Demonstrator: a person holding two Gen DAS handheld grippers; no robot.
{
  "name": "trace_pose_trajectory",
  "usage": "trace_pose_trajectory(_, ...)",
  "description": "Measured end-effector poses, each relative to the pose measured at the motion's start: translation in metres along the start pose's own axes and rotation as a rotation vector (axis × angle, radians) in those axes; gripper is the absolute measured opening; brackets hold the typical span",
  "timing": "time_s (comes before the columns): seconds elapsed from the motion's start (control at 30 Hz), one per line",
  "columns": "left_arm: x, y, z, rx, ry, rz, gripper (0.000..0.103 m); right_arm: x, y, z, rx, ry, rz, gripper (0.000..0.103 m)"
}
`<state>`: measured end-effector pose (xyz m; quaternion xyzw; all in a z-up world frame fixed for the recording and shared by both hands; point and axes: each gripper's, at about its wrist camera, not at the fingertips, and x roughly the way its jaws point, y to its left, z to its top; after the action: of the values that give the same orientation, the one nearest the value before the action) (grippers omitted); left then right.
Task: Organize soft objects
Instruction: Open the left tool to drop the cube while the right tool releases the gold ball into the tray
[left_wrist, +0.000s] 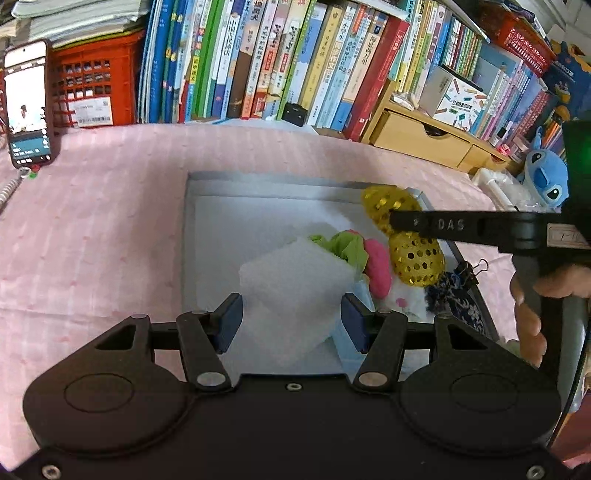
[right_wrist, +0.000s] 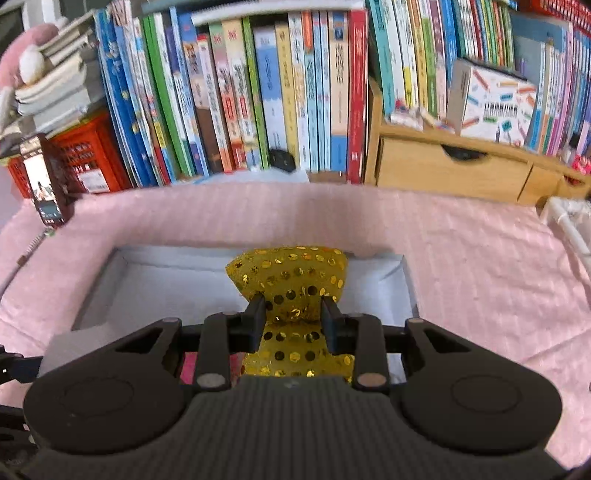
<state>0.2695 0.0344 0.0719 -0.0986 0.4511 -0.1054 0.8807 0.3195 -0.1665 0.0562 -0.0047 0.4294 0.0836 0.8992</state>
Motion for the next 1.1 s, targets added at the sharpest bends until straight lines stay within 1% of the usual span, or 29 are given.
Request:
trace_pose_trajectory(0.1, 0.004, 0.0, 0.0, -0.004, 0.009, -0.005, 0.056, 0.006, -0.003, -0.004, 0.003, 0.041, 0.011, 0.036)
trace_pose_trajectory(0.27, 0.011, 0.0, 0.0, -0.004, 0.018, -0.009, 0.056, 0.016, -0.006, -0.01, 0.006, 0.079, 0.022, 0.036)
trace_pose_trajectory(0.37, 0.014, 0.001, 0.0, -0.009, 0.024, -0.009, 0.057, 0.019, -0.007, -0.011, 0.007, 0.086, 0.028, 0.037)
trace_pose_trajectory(0.47, 0.015, 0.001, 0.001, -0.016, 0.028, -0.014, 0.057, 0.022, -0.007, -0.011, 0.009, 0.102, 0.031, 0.04)
trace_pose_trajectory(0.5, 0.015, 0.001, 0.002, -0.017, 0.03, -0.014, 0.057, 0.023, -0.008, -0.011, 0.01, 0.104, 0.03, 0.045)
trace_pose_trajectory(0.53, 0.015, 0.001, 0.002, -0.018, 0.03, -0.014, 0.057, 0.023, -0.008, -0.01, 0.011, 0.106, 0.031, 0.054)
trace_pose_trajectory(0.6, 0.012, 0.002, 0.003, -0.02, 0.025, -0.014, 0.059, 0.023, -0.009, -0.01, 0.012, 0.104, 0.031, 0.055)
trace_pose_trajectory(0.67, 0.009, 0.002, 0.005, -0.023, 0.017, -0.016, 0.061, 0.02, -0.01, -0.009, 0.019, 0.101, 0.04, 0.061)
trace_pose_trajectory(0.73, 0.004, 0.003, 0.006, -0.023, 0.01, -0.014, 0.066, 0.016, -0.012, -0.008, 0.026, 0.102, 0.05, 0.068)
trace_pose_trajectory(0.93, -0.015, 0.0, 0.003, 0.006, -0.029, -0.003, 0.077, -0.005, -0.015, -0.006, 0.021, 0.072, 0.07, 0.083)
trace_pose_trajectory(1.03, -0.025, -0.001, -0.001, 0.023, -0.051, -0.004, 0.079, -0.02, -0.017, -0.006, 0.02, 0.048, 0.087, 0.087)
trace_pose_trajectory(1.1, -0.031, -0.001, -0.004, 0.023, -0.061, -0.007, 0.079, -0.029, -0.018, -0.007, 0.02, 0.037, 0.099, 0.088)
